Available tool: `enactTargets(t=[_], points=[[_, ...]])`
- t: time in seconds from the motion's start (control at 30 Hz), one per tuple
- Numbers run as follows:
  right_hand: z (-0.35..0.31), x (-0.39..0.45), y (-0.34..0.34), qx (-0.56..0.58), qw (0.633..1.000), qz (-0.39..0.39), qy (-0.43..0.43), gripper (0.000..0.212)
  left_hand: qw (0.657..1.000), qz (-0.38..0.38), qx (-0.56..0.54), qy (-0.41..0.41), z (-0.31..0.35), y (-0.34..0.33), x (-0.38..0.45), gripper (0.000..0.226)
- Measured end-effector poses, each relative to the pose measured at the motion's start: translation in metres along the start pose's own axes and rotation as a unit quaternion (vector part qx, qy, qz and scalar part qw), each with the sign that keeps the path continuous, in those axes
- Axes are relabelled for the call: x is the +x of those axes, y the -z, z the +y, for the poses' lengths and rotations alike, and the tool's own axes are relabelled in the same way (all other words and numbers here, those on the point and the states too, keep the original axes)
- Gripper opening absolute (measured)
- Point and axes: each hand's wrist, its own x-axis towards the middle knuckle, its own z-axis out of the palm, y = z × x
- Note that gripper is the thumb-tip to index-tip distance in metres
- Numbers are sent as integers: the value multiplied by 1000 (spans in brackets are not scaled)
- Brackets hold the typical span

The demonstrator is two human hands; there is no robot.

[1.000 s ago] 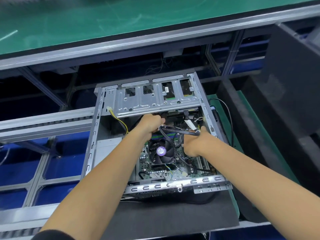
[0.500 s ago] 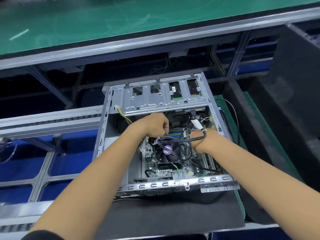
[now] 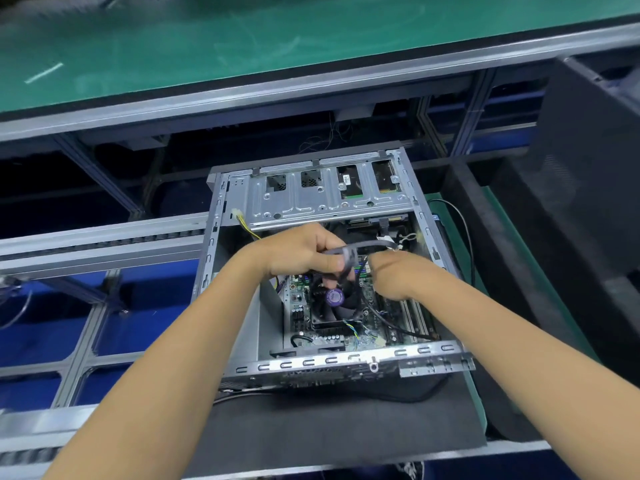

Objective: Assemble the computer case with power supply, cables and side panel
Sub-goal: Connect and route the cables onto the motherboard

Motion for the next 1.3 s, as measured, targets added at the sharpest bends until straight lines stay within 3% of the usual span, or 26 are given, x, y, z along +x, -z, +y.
enactTargets(t=[0.1,0.27,0.4,0.5,0.57,0.7,0.83,1.03,1.17,1.3], points=[[-3,-2,6,161,985,45,52,19,996,62,-51,-35,-6,2,-3,25],[-5,-15,13,465,870,-34,159,20,974,172,-142,-39,-6,-8,6,22],[2,-20,17,498,828,-101,236,25,954,244,-163,-59,-7,-15,11,20],[5,-14,15,579,779,-93,220,29,948,283,-141,-48,-6,-16,11,15],[7,-12,14,574,783,-90,222,30,951,292,-99,15,-5,-9,8,7],[8,-11,13,504,830,-74,227,39,959,230,-2,163,-4,4,0,41],[8,-12,12,473,852,-61,217,48,955,168,43,241,-1,8,1,54],[4,-18,14,429,865,-11,260,54,947,173,-178,204,-7,-4,5,43],[5,-27,9,442,851,-5,283,74,947,225,-164,157,-5,-11,9,31],[7,-34,-2,471,837,42,275,68,937,266,-179,140,-7,-4,8,23]])
